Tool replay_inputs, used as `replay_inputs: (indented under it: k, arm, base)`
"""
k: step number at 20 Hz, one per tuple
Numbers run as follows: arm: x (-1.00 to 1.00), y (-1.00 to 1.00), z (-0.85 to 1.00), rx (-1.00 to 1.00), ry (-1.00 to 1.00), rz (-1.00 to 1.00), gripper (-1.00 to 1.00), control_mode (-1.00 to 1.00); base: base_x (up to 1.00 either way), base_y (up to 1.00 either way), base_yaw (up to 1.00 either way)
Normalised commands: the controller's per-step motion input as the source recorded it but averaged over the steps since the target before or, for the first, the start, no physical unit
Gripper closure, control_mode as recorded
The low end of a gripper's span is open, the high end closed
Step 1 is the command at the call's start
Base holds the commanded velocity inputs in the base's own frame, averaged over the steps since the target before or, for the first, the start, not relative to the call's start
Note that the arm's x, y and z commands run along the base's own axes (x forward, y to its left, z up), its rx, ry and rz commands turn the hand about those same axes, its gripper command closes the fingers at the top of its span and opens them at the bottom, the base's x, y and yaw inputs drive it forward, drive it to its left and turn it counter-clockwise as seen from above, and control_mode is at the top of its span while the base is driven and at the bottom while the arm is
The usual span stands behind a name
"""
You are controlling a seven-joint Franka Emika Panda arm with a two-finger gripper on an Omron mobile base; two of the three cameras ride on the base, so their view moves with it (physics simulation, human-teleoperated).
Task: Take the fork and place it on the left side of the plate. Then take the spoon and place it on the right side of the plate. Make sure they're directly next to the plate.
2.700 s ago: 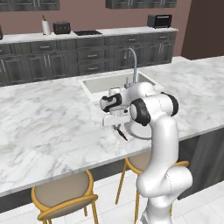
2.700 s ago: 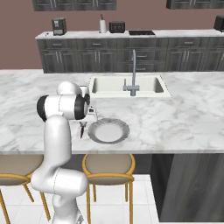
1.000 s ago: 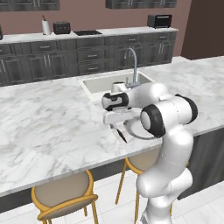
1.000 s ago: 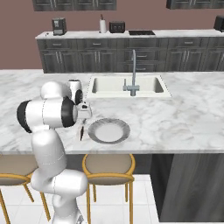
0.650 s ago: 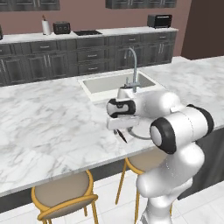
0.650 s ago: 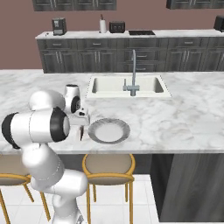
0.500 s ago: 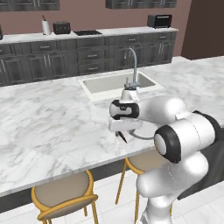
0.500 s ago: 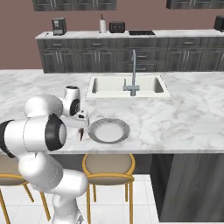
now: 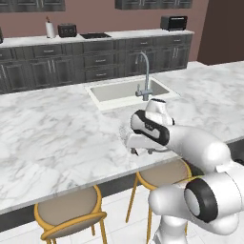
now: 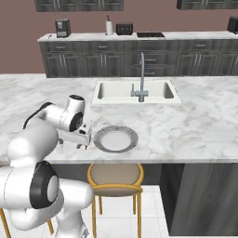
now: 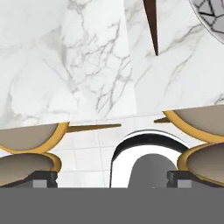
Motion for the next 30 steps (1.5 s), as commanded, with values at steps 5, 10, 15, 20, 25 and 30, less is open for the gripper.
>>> replay_inputs:
  k: [5,10,15,20,25,30]
  arm:
    - [-0.70,-0.01,0.17,0.01,-0.07,0.00,-1.00,-1.00]
    - [-0.64,0.04,0.07,-0.03,-0.21,0.00,-1.00,-1.00]
    - [-0.18,0.03,0.00,0.03,-0.06,0.00,-1.00,-1.00]
    - [0.00,0.00,0.00,0.00,0.00,0.00,-1.00,-1.00]
    - [0.00,0.00,0.00,0.00,0.00,0.00,-1.00,-1.00]
    - [0.00,0.00,0.00,0.00,0.00,0.00,-1.00,1.00]
  base:
    - [0.00,0.00,0.00]
    - [0.00,0.00,0.00]
    - [0.00,0.00,0.00]
    - [0.00,0.00,0.00]
    - [0.00,0.00,0.00]
    - [0.00,0.00,0.00]
